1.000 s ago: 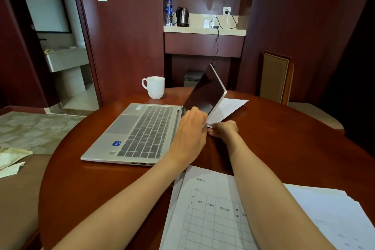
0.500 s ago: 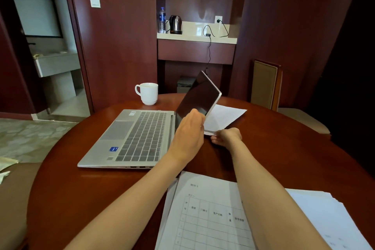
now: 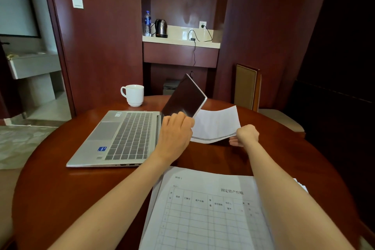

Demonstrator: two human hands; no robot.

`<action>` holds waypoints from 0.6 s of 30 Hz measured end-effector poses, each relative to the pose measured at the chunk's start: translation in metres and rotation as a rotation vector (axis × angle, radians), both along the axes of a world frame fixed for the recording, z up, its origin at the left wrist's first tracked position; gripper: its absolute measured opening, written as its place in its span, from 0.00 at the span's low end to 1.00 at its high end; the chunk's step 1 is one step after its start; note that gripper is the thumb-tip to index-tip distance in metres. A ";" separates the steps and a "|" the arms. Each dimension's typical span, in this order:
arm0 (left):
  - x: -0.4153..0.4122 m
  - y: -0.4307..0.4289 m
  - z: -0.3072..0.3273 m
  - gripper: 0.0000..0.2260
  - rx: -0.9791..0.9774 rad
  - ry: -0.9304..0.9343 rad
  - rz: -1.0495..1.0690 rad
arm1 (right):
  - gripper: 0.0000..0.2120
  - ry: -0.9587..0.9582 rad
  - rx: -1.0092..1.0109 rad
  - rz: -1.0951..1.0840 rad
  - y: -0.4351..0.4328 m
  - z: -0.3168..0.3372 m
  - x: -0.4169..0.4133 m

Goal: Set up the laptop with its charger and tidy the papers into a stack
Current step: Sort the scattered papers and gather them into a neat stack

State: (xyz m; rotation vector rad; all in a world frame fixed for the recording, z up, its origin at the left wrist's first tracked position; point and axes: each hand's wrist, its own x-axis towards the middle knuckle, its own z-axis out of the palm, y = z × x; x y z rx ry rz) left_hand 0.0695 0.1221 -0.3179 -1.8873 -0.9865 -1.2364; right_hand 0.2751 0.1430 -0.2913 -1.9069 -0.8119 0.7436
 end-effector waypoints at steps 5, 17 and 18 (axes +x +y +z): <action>0.000 -0.021 0.007 0.04 -0.006 0.160 -0.201 | 0.12 0.190 0.100 -0.037 -0.024 0.008 0.020; 0.067 -0.055 0.030 0.12 -0.791 0.005 -0.324 | 0.10 0.383 0.112 0.590 -0.116 0.039 0.018; 0.068 -0.057 0.029 0.09 -0.852 -0.107 -0.354 | 0.07 0.376 0.118 0.647 -0.122 0.040 0.021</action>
